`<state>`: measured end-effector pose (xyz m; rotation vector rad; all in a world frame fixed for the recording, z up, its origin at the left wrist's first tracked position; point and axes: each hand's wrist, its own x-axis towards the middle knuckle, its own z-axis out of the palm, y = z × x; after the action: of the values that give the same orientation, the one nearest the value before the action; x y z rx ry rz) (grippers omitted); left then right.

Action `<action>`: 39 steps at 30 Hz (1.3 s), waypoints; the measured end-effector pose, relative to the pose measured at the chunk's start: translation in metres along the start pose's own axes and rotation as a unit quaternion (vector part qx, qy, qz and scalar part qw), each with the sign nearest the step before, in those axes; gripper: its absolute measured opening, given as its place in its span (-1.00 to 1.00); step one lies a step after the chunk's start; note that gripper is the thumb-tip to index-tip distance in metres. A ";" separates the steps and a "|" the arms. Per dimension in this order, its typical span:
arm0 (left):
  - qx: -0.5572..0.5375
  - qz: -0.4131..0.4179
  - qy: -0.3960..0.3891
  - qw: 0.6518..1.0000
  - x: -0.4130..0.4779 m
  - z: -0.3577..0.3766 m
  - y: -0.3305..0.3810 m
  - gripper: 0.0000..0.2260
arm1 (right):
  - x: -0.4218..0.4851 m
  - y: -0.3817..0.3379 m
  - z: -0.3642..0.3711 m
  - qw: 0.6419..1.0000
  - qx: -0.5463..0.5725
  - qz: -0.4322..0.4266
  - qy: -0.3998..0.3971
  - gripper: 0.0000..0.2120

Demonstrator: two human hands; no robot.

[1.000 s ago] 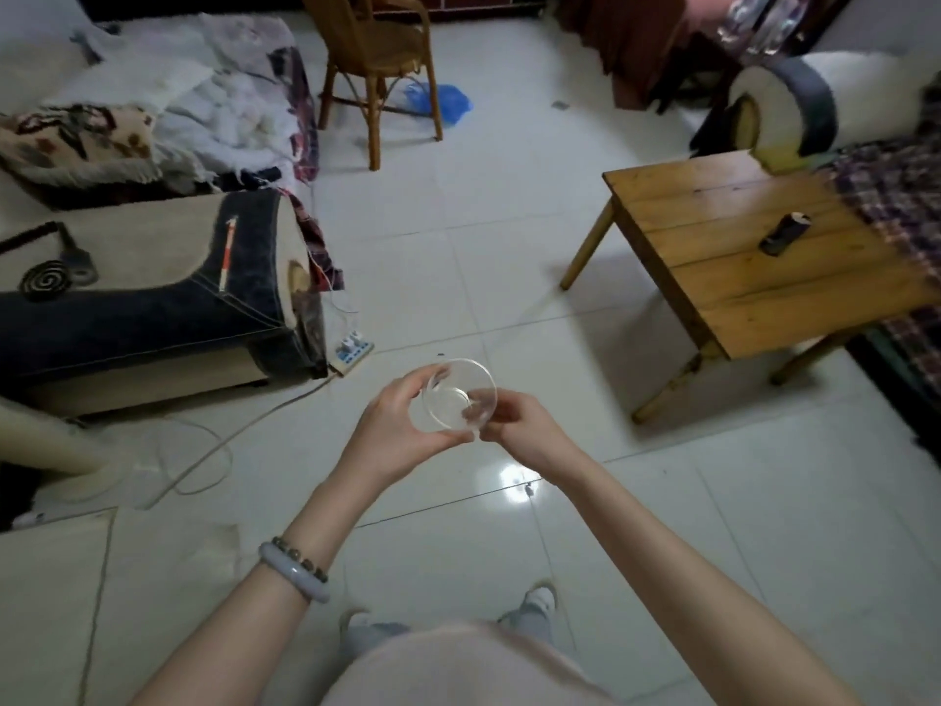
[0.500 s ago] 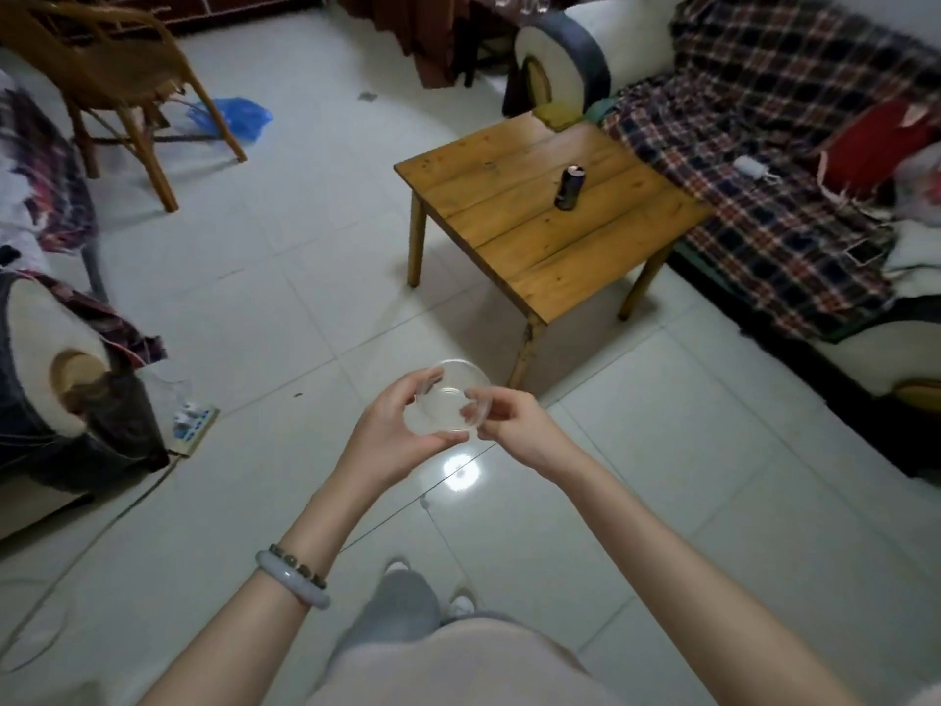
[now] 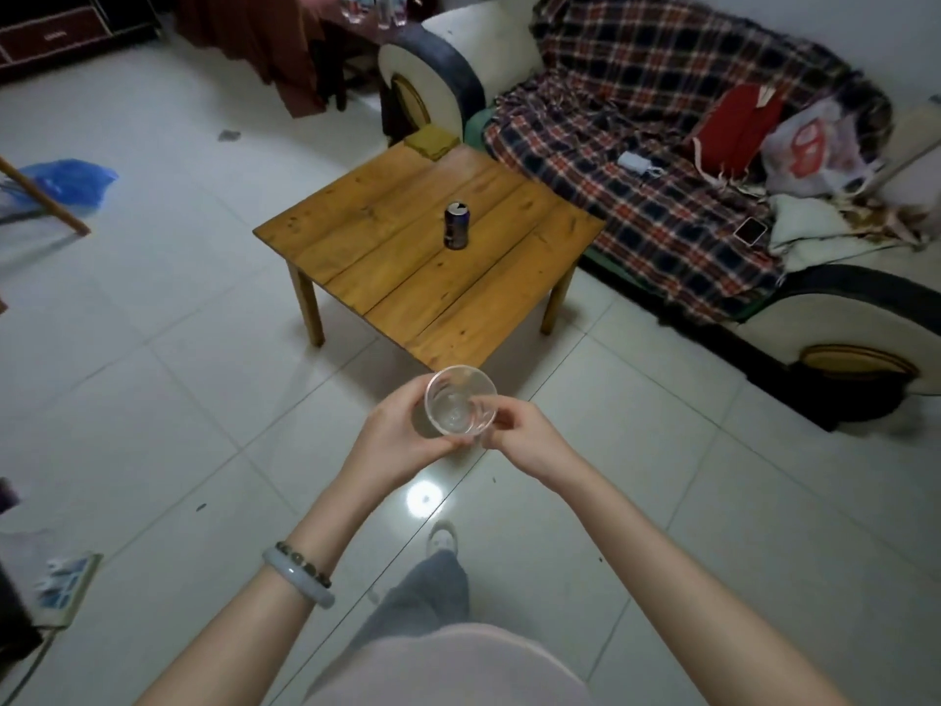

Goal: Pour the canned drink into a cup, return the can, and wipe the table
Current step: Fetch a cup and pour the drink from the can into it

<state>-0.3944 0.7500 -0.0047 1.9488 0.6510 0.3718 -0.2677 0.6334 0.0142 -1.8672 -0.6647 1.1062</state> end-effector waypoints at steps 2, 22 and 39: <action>-0.010 0.009 -0.010 1.000 0.037 0.002 0.004 -0.40 | 0.024 -0.011 -0.020 1.000 0.002 0.005 0.016 -0.65; 0.008 -0.013 -0.019 1.000 0.301 0.075 0.047 -0.37 | 0.231 -0.034 -0.218 1.000 0.005 0.005 -0.011 -0.71; -0.033 -0.089 0.143 0.985 0.489 0.167 0.087 -0.38 | 0.408 -0.057 -0.400 0.989 -0.052 -0.019 -0.138 -0.59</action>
<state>0.1118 0.8864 -0.0129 1.7721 0.9789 0.5592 0.2757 0.8181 -0.0126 -1.7957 -0.9275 1.3417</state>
